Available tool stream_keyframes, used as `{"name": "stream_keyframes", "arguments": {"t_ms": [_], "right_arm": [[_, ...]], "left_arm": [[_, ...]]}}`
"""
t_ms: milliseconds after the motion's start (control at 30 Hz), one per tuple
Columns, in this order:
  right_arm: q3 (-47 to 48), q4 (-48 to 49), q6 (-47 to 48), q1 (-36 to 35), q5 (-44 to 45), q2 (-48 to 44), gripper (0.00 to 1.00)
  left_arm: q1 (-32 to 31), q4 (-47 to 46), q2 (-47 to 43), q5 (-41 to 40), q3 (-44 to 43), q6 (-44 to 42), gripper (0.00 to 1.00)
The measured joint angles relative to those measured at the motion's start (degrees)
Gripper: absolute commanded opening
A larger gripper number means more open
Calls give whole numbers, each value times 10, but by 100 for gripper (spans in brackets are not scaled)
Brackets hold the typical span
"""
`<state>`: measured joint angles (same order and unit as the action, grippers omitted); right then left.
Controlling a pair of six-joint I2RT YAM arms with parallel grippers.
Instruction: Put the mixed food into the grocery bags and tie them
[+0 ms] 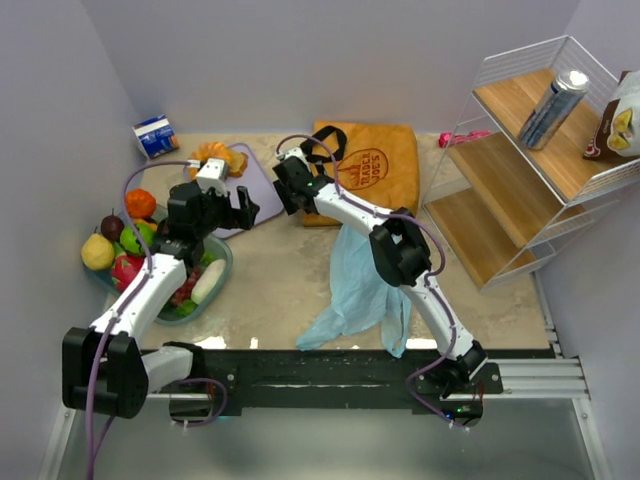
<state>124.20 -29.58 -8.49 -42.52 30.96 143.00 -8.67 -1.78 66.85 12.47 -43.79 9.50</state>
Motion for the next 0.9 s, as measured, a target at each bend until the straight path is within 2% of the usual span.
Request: {"name": "stream_keyframes", "arguments": {"t_ms": [67,100,167,300,400,633,800,900], "right_arm": [[20,-22,-5,10,-4,8,87],[24,-32,-7,18,-7,10,76],[23,-43,-11,37,-20,13,64],[-23,-26,-10,73,-64,-10,15],[-76,3,7,82,-90,-39,0],[-103,10,23,95,-165,-63,0],[-95,-2,28,104,-219,-73,0],[-138,2,32,104,-251,-129,0]], "left_arm": [[-1,-9,-1,-10,6,15,92],[-1,-12,-2,-15,6,24,92],[-2,-12,-7,-30,4,42,91],[-2,34,-10,-65,-23,75,91],[-2,87,-10,-100,-48,95,91],[-2,188,-27,-156,-87,150,91],[-2,198,-3,-140,-107,150,91],[-2,199,7,-124,-108,148,91]]}}
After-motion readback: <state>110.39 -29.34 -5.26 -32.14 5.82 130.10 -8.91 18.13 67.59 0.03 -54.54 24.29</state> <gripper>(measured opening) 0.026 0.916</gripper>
